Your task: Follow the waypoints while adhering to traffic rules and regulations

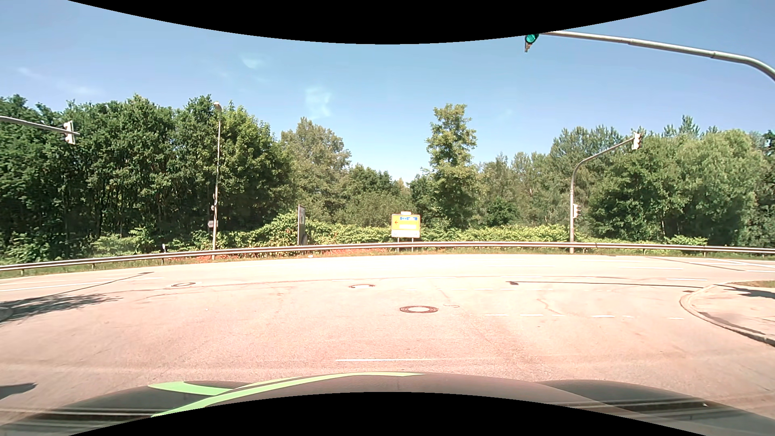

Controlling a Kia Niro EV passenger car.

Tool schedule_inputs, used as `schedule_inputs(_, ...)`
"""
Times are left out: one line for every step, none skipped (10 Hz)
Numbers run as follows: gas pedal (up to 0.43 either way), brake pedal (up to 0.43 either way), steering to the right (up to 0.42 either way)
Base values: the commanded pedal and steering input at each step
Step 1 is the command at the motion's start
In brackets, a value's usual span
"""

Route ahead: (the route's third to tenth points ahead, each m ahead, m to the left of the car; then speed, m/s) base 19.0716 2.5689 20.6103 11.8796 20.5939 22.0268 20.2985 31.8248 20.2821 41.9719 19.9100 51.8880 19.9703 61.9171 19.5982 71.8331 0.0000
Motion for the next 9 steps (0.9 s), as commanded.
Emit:
schedule_inputs(0.000,0.366,-0.024)
schedule_inputs(0.000,0.366,-0.024)
schedule_inputs(0.000,0.366,-0.024)
schedule_inputs(0.000,0.366,-0.024)
schedule_inputs(0.000,0.366,-0.024)
schedule_inputs(0.000,0.366,-0.024)
schedule_inputs(0.000,0.311,-0.024)
schedule_inputs(0.000,0.018,-0.024)
schedule_inputs(0.000,0.000,-0.024)
